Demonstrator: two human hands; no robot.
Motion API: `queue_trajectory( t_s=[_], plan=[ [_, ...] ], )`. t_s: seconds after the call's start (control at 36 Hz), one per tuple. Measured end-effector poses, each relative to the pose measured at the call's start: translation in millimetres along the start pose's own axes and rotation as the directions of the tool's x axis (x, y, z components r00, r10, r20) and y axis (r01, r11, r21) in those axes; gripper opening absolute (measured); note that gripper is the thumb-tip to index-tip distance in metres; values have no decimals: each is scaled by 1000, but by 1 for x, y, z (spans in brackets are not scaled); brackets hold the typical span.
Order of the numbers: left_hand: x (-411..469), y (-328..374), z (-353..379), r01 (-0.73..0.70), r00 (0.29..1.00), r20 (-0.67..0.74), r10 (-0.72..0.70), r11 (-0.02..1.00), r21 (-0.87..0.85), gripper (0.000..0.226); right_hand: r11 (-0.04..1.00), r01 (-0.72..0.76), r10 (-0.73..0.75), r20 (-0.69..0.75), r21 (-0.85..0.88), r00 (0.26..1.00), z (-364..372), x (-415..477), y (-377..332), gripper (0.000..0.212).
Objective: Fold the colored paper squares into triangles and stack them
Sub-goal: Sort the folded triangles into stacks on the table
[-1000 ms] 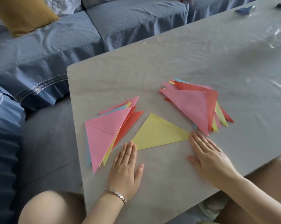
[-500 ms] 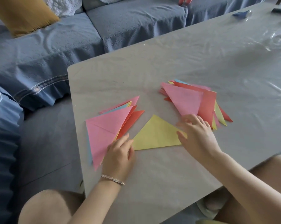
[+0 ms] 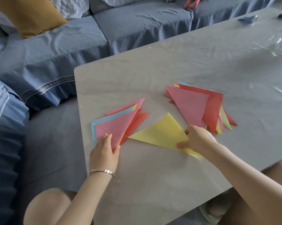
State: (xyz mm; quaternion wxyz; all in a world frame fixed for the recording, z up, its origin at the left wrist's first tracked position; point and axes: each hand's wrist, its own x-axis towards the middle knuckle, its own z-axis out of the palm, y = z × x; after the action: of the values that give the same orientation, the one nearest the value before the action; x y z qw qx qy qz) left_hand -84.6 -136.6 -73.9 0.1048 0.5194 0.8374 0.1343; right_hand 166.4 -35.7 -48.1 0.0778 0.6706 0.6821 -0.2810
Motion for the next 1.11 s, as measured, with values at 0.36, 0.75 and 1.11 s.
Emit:
queue_trajectory(
  t_s=[0.36,0.75,1.11],
  plan=[
    [1,5,-8,-36,992,-123,38,999,21,27,758,268,157,-565,595,810,-34,9,25,14],
    [1,32,-8,-395,813,-430,392,915,88,31,983,66,-138,-447,-173,884,-1,30,-2,95],
    [-10,61,11,-641,651,-421,632,754,140,41,1000,-8,6,-367,-5,930,-18,41,41,69]
  ],
)
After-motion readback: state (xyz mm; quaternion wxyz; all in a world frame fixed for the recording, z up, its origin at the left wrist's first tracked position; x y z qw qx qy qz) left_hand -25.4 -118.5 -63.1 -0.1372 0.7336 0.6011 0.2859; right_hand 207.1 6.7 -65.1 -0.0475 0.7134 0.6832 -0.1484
